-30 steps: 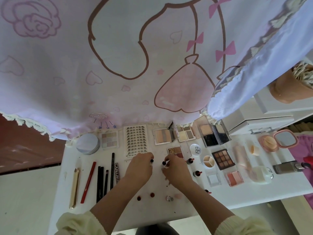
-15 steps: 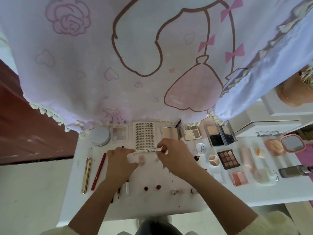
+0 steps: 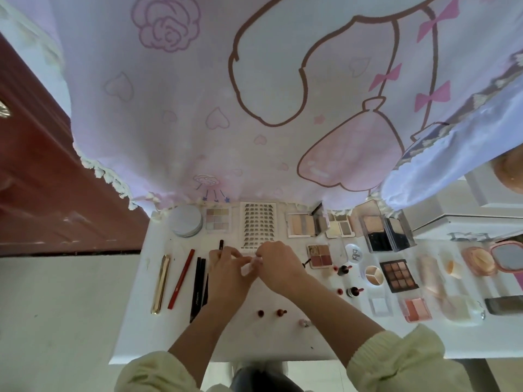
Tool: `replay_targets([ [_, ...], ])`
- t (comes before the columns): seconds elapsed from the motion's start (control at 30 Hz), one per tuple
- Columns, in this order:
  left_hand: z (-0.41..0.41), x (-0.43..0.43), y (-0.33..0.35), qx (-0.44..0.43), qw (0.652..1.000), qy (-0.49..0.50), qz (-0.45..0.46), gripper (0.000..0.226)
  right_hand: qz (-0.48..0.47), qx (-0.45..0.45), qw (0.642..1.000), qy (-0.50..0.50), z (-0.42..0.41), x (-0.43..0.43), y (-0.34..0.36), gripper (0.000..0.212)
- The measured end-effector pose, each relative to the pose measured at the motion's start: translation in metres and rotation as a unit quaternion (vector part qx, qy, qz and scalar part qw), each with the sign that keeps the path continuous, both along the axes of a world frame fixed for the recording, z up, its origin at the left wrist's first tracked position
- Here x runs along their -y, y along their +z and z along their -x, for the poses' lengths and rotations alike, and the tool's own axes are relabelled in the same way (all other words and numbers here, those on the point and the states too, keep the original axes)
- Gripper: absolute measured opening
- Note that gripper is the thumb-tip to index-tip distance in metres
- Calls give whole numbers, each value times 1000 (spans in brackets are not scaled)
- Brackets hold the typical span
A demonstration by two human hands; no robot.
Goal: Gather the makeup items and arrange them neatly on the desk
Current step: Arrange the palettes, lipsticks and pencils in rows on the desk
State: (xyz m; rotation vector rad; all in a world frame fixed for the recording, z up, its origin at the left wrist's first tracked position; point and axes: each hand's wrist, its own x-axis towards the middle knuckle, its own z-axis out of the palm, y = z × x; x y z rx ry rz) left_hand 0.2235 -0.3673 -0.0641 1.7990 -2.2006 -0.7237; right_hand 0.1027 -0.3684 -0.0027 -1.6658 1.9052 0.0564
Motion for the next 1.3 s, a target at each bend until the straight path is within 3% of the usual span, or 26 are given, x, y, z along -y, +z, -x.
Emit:
replay_targets([
  [0.13,-4,1,4,-62,998,-25,13,24,15,28,999,-19,5,1,6,20],
  [0.27,-12,2,25,-60,996,-59,23,28,39,68,997,-15,15,1,21,20],
  [0.43,-23,-3,38,-127,986,-70,86,27,78,178,979,-65,26,-11,44,15],
  [0.57,-25,-10,51,-167,984,-63,16,31,86,259,955,-115,33,-22,58,7],
  [0.7,-24,-22,71,-184,981,-65,16,28,96,309,938,-126,37,-34,63,5],
  [0.83,-24,-30,92,-185,979,-81,18,22,122,336,930,-86,44,-49,68,10],
  [1.03,-22,-51,115,-168,982,-84,14,10,162,297,941,20,58,-65,79,20],
  [1.13,-24,-54,120,-141,986,-88,29,14,143,324,935,-15,57,-66,84,22],
  [1.23,-27,-51,121,-118,986,-106,50,18,95,332,935,-81,50,-62,85,46],
  [1.3,-30,-46,120,-105,985,-122,54,21,105,335,932,-91,47,-61,84,36],
])
